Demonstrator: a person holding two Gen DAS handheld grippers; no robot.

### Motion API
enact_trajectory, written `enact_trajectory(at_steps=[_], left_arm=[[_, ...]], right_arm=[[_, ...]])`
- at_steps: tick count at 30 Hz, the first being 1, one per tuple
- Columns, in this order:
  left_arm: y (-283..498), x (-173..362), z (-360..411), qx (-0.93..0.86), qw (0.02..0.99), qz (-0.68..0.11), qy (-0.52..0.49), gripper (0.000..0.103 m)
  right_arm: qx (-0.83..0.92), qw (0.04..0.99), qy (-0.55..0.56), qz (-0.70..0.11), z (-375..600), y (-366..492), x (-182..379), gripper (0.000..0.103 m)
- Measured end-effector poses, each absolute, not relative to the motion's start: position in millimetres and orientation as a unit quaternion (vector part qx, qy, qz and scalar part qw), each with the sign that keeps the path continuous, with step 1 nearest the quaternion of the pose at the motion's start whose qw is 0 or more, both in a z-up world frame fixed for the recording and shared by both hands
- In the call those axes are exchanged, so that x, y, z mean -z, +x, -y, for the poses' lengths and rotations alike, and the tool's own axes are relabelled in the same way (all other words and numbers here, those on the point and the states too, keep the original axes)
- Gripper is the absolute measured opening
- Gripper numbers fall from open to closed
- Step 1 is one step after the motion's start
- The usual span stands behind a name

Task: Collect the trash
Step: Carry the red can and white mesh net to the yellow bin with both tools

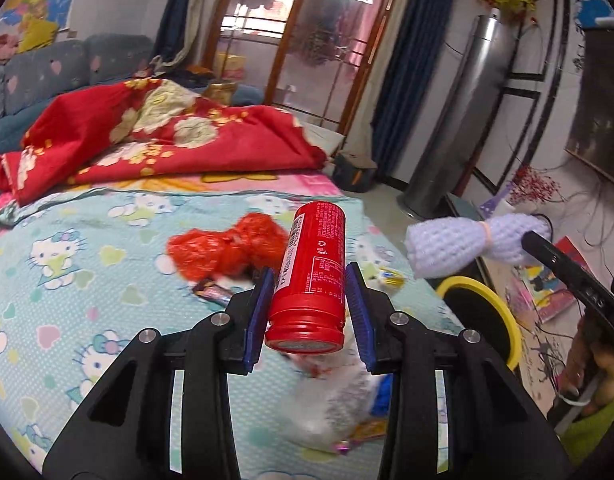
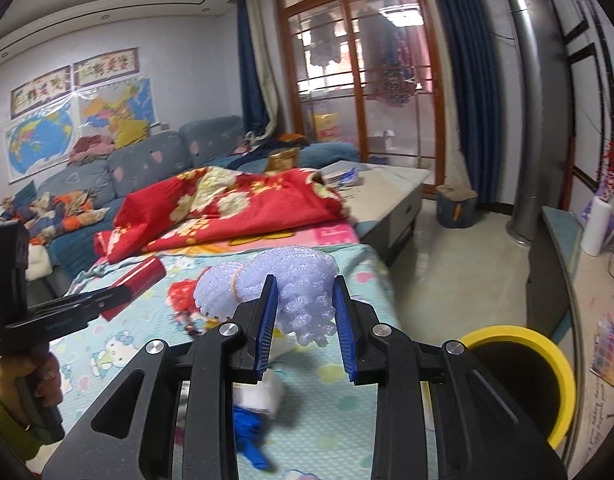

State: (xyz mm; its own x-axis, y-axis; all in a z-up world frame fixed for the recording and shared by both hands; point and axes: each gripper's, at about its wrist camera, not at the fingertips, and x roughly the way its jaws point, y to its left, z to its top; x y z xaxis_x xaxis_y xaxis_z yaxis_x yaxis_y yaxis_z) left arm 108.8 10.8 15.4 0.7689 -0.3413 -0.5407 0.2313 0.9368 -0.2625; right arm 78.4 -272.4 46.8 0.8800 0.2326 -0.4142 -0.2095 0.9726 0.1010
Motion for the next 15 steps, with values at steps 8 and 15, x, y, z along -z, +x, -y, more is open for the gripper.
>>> enact_trajectory(at_steps=[8, 15], left_arm=[[106.1, -23.7, 34.3, 0.194, 0.930, -0.305, -0.064, 0.029], [101.2, -24.5, 77.7, 0.229, 0.923, -0.309, -0.032, 0.026]], right_arm=[[-0.057, 0.975, 0.044, -0.209, 323.0, 66.7, -46.2, 0.027], [-0.009, 0.979, 0.047, -0.199, 360.0, 58.0, -47.0, 0.027]])
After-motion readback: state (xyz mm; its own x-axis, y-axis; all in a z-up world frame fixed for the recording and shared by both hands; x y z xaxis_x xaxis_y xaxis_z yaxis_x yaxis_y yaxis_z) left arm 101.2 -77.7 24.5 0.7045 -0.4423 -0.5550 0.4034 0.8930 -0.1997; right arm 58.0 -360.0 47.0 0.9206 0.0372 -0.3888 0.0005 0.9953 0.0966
